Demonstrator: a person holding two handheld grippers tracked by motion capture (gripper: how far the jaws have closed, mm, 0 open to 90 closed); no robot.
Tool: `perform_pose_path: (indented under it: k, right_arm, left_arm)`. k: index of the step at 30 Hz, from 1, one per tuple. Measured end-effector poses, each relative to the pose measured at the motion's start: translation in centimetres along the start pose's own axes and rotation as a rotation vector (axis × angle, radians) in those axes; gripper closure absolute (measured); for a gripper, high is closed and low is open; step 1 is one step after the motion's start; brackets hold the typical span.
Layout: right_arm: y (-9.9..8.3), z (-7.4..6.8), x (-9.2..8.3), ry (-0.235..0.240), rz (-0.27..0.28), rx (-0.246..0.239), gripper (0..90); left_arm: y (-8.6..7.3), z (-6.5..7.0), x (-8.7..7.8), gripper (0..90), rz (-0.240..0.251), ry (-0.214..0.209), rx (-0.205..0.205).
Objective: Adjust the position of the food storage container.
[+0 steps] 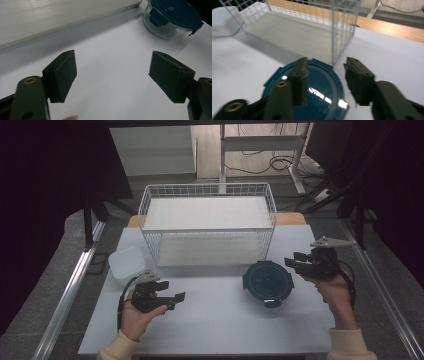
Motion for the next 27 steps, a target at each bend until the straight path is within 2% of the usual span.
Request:
perform_pose_path:
  k: [3, 6, 11, 14, 20, 22, 23, 26, 27]
  right_arm:
    - [0.0, 1.1, 0.6, 0.000, -0.026, 0.026, 65.9]
    - [-0.4, 2.3, 1.8, -0.023, -0.062, 0.013, 75.0]
    - [-0.8, 3.9, 2.5, -0.050, -0.076, 0.021, 86.4]
    - [-1.4, 4.5, 2.8, -0.058, -0.093, 0.018, 89.1]
    - [-2.6, 4.7, 3.6, -0.073, -0.138, 0.000, 89.3]
    - [-3.2, 4.3, 4.3, -0.091, -0.178, -0.047, 89.3]
    - [-3.2, 4.3, 4.3, -0.091, -0.178, -0.047, 89.3]
    - [-3.6, 3.6, 5.0, -0.089, -0.202, -0.088, 89.3]
    - [-3.8, 3.3, 5.7, -0.089, -0.218, -0.109, 89.4]
  left_arm:
    - [-0.1, 0.2, 0.2, 21.8, -0.004, 0.003, -0.007]
    - [-0.3, 0.3, 0.5, 21.8, -0.010, 0.011, -0.011]
    - [-0.3, 0.5, 1.0, 21.8, -0.021, 0.011, -0.006]
    - [-0.2, 0.7, 1.0, 21.7, -0.018, 0.010, 0.001]
    - [-0.1, 0.7, 0.8, 21.7, -0.015, 0.003, 0.015]
    - [-0.1, 0.6, 0.7, 21.7, -0.014, 0.001, 0.016]
    - [-0.1, 0.5, 0.7, 21.7, -0.012, 0.001, 0.016]
    - [-0.3, 0.2, 0.6, 21.7, -0.015, 0.000, 0.011]
    - [-0.3, 0.1, 0.6, 21.7, -0.016, 0.002, 0.009]
Point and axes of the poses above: each handheld gripper's, and its own axes: x roughly forward along the jaws, y roughly out of its top, z roughly to its right, the point moved 9 cm from there along x, roughly forward along the jaws, and after that the axes turned 9 degrees about -y, right-handed, at the moved point
